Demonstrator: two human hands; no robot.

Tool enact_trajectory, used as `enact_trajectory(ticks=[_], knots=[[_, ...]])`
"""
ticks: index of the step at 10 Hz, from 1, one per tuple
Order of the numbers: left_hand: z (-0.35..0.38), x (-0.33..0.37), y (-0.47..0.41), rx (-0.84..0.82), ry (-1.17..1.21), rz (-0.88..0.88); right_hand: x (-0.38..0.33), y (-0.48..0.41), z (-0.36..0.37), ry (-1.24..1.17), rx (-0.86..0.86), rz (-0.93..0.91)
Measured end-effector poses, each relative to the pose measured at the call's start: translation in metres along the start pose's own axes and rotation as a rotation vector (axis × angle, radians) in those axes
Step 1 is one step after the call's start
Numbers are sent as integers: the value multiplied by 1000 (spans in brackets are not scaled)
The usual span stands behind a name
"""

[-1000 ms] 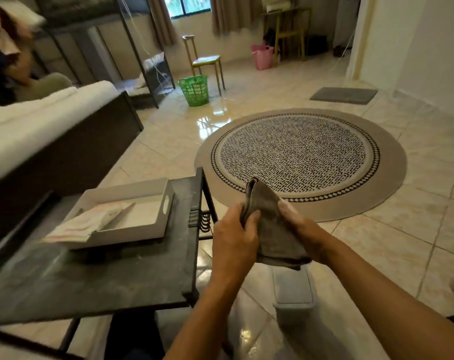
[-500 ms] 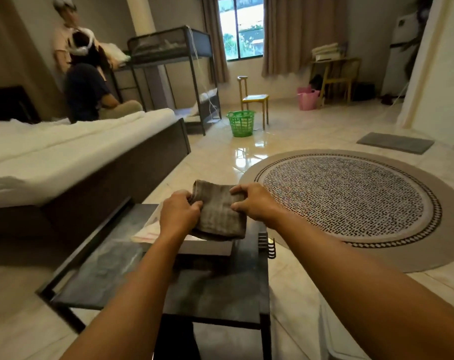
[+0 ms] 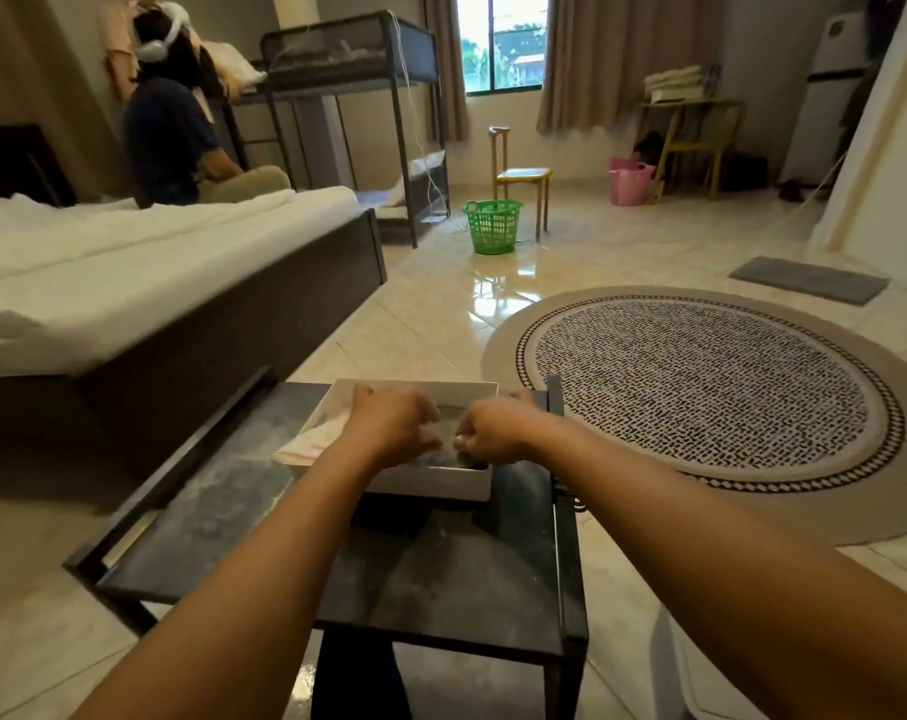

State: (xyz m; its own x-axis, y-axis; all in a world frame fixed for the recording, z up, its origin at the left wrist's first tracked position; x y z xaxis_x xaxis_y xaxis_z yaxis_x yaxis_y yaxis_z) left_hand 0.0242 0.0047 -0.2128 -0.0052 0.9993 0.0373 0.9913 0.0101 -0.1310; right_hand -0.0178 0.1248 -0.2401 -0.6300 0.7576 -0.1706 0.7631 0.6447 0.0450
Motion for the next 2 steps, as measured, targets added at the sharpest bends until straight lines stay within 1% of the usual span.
enact_trajectory(ticks=[1,2], knots=[[20,12,1,-251,-69,11,-8,14,0,-38,-62,-13],[9,13,0,-168,-9,-10,-4,39,-37,-309,155,-24]])
Point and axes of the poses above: each hand's wrist, its own y-axis away from the middle knuckle, its own z-axis out of the palm, x = y × z, the point moved 6 cm from there along -y, towards the middle knuckle, and after that the axes turned 2 degrees about x, right-handed, at the moved point
